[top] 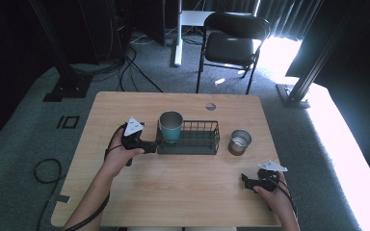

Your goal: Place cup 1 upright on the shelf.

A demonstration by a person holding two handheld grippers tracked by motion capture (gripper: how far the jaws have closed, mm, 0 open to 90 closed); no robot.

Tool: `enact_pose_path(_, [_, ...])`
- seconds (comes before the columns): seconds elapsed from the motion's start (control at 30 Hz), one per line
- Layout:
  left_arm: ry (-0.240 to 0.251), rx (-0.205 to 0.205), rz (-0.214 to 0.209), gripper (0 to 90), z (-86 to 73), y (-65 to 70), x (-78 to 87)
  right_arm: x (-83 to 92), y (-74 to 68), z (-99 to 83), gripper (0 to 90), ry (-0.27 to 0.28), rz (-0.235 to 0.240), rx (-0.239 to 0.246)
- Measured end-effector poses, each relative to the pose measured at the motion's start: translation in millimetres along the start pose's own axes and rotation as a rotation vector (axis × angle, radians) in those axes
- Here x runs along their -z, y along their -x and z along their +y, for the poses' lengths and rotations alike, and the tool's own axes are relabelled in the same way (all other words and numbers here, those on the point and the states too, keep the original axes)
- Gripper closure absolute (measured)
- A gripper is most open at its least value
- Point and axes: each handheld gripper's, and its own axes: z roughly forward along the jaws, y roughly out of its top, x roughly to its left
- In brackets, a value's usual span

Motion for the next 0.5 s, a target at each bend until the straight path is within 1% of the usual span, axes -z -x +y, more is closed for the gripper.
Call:
enact_pose_path(0.03, [-0.006,0.000,0.006,2.7,-2.6,-2.5,2.0,0.0,-0.1,0.0,10.6,0.000,0.000,-0.001])
enact_pose_path(0.1, [-0.006,0.017,0.012,2.8,-8.0,-7.2,6.3,0.0,0.0,0.0,10.6,0.000,0.000,0.000])
enact_pose_path(0.2, [-0.016,0.030,0.028,2.8,-17.3,-14.6,14.1,0.0,0.0,0.0,10.6,0.000,0.000,0.000])
enact_pose_path(0.43, [-0.035,0.052,0.055,2.8,-36.5,-22.0,28.0,0.0,0.0,0.0,10.5,0.000,0.000,0.000])
enact_pose_path(0.5, [-0.046,0.049,0.061,2.8,-41.1,-22.6,31.0,0.0,0.0,0.0,10.6,0.000,0.000,0.000])
